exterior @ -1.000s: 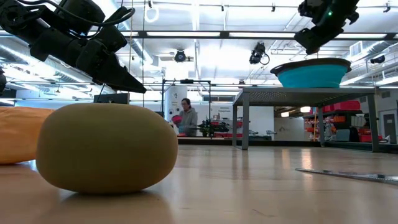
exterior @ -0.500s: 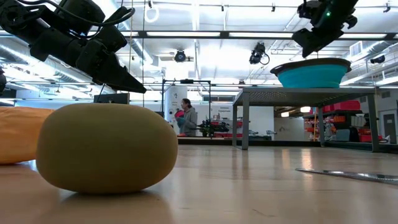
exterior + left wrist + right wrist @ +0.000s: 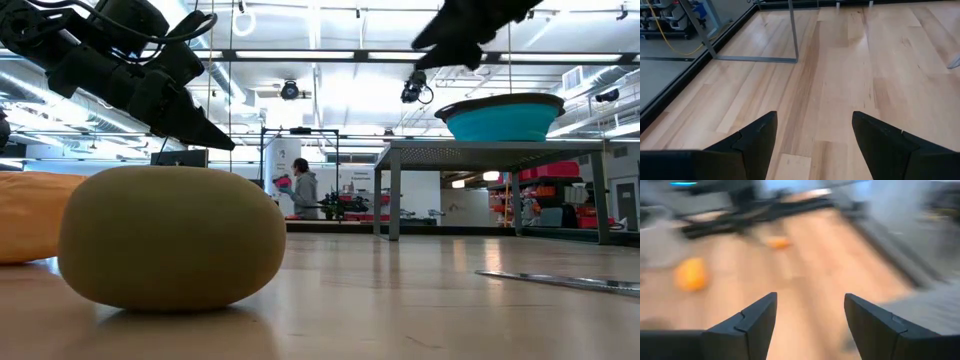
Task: Pick & Place Fruit
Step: Put the yellow peach into the blue strainer bowl on the shelf
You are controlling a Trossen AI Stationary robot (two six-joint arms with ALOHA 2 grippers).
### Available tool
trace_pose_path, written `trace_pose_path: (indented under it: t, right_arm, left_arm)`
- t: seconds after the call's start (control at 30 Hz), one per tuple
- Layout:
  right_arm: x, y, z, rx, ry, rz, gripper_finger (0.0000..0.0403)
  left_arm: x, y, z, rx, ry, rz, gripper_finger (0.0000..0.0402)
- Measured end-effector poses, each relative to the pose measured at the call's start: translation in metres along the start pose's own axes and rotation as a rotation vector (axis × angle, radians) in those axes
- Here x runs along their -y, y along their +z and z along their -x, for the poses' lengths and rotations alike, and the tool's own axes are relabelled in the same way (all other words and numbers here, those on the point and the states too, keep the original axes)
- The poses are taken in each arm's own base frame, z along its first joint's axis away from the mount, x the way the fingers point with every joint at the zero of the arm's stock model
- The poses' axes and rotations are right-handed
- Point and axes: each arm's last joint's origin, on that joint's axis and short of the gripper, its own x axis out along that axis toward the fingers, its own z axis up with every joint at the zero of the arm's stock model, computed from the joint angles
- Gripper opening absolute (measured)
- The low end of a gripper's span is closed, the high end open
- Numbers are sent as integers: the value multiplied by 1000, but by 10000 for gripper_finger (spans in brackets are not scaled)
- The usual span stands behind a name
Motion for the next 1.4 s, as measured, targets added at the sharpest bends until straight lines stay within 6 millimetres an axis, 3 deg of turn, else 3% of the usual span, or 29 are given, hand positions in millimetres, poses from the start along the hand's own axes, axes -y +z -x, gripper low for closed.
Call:
trace_pose_path:
  t: [0.1, 0.33, 0.57, 0.73, 0.87, 1.1, 1.4]
  right_arm:
    - [-14, -17, -12, -2, 109, 2, 242]
    - [-36, -50, -24, 6, 145, 57, 242]
    - [-48, -56, -36, 138, 147, 134, 242]
    - [-47, -55, -46, 213, 76, 209, 242]
    - [-46, -60, -56, 188, 30, 217, 242]
    - [-52, -76, -75, 93, 87, 225, 242]
    - [-56, -82, -88, 92, 104, 231, 242]
  left_arm:
    - [0, 0, 0, 0, 0, 16, 265]
    - [-1, -4, 0, -37, 47, 89, 265]
    - [-2, -12, 1, -147, 108, 225, 265]
    - [-6, -2, 6, -326, 218, 279, 265]
    - [-9, 4, 14, -445, 316, 340, 265]
    - [-12, -11, 28, -620, 462, 414, 265]
    - [-13, -13, 27, -602, 487, 495, 271]
